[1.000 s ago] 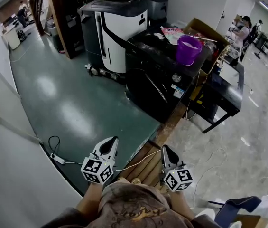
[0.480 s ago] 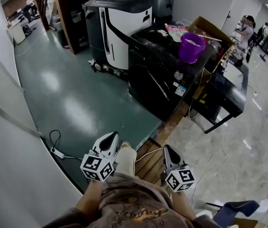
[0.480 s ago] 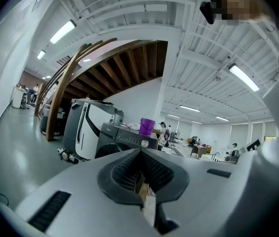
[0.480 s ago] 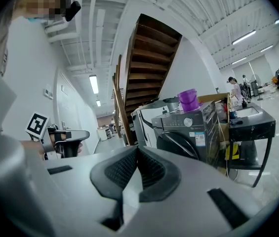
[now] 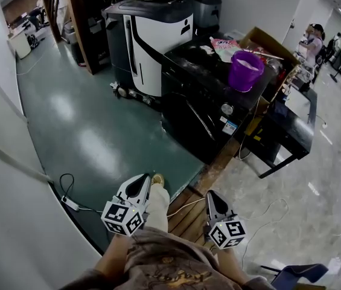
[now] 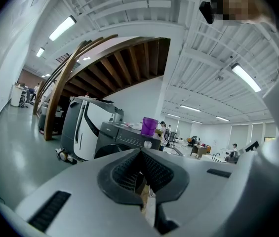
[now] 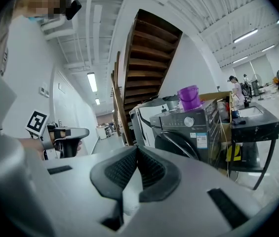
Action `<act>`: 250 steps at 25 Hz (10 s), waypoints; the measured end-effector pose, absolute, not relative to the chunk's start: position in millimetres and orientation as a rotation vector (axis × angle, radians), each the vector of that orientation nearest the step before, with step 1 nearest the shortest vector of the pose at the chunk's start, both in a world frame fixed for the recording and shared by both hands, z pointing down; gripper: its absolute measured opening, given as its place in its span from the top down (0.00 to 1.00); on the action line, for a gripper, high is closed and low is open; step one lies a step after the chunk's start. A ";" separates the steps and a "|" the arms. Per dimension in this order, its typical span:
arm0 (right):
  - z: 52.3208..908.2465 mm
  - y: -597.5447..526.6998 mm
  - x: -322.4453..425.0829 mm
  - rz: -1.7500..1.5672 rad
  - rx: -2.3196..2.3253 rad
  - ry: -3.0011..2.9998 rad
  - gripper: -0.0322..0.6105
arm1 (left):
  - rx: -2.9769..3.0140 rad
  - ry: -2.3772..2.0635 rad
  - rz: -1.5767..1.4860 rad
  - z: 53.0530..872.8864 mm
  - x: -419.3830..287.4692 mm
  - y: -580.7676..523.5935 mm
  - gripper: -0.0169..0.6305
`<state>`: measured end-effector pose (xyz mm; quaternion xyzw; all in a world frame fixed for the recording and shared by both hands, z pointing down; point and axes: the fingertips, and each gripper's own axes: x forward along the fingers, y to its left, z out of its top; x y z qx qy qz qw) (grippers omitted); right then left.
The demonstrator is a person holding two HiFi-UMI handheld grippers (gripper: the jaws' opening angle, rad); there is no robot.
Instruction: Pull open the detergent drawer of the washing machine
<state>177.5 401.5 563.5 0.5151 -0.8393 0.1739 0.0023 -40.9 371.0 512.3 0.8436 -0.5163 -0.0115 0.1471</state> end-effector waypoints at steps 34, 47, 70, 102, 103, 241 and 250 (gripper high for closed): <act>505.2 42.7 105.7 0.599 1.676 -2.494 0.95 | 2.446 -1.178 -0.076 465.0 -82.5 -28.1 0.94; 462.2 2.5 105.6 0.556 1.770 -2.460 0.95 | 2.512 -1.053 -0.087 428.1 -69.0 -70.0 0.94; 443.1 -43.8 118.1 0.506 1.714 -2.561 0.95 | 2.523 -1.032 -0.134 407.1 -39.1 -93.6 0.94; 473.0 -83.8 133.6 0.602 1.557 -2.565 0.95 | 2.047 -0.671 -0.448 507.1 -25.7 -166.7 0.42; 474.6 -86.6 133.9 0.604 1.555 -2.564 0.95 | 2.035 -0.664 -0.455 514.7 -25.3 -171.2 0.42; 536.7 -18.3 81.3 0.731 1.396 -2.442 0.95 | 1.705 -0.357 -0.874 665.1 -85.5 -163.5 0.48; 543.5 -21.3 84.4 0.744 1.384 -2.431 0.95 | 1.707 -0.387 -0.890 671.5 -86.7 -162.6 0.49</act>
